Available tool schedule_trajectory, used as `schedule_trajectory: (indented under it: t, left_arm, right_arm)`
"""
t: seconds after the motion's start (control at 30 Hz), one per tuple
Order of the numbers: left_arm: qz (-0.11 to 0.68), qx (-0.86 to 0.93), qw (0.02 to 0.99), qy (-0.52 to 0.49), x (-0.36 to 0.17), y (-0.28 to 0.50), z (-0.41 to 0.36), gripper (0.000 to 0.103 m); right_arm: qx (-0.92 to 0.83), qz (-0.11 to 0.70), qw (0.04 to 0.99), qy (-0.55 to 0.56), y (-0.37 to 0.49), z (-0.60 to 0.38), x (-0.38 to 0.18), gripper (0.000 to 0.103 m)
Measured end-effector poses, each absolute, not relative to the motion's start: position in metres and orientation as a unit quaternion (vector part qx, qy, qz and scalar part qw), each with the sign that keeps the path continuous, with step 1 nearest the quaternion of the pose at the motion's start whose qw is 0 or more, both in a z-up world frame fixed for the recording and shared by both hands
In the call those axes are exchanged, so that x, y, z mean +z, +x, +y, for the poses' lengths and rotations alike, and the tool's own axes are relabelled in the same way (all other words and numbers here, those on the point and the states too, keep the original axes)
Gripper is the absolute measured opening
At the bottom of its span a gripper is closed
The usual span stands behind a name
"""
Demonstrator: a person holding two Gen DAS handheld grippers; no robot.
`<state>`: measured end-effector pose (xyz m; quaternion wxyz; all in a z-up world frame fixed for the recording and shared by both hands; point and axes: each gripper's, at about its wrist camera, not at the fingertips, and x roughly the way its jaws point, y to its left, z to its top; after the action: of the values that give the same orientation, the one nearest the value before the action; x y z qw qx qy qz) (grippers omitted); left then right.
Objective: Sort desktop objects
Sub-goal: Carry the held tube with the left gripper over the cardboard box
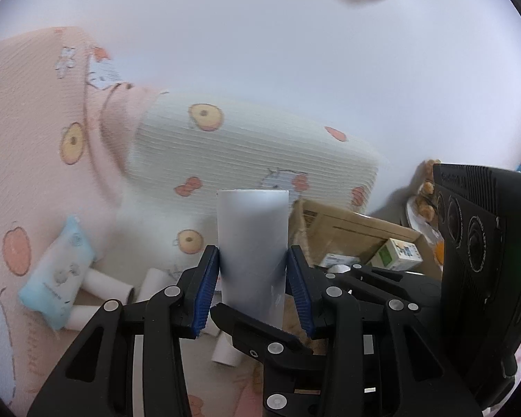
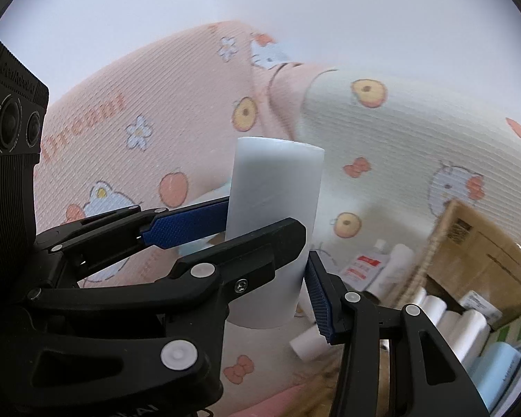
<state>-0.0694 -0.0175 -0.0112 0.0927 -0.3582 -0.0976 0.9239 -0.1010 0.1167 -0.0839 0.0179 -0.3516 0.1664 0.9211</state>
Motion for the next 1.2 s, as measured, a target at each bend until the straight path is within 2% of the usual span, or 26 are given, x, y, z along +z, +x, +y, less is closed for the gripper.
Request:
schedule_trajectory:
  t: [0.7, 1.2]
  left_arm:
    - [-0.001, 0.907, 0.164, -0.387, 0.003, -0.117, 0.088, 0.044]
    - [0.023, 0.837, 0.204, -0.508, -0.054, -0.162, 0.143, 0.044]
  right_arm:
    - [0.914, 0.209, 0.092, -0.336, -0.042, 0.198, -0.076, 0.048]
    - [0.857, 0.311, 0.107, -0.397, -0.02, 0.257, -0.131, 0.049]
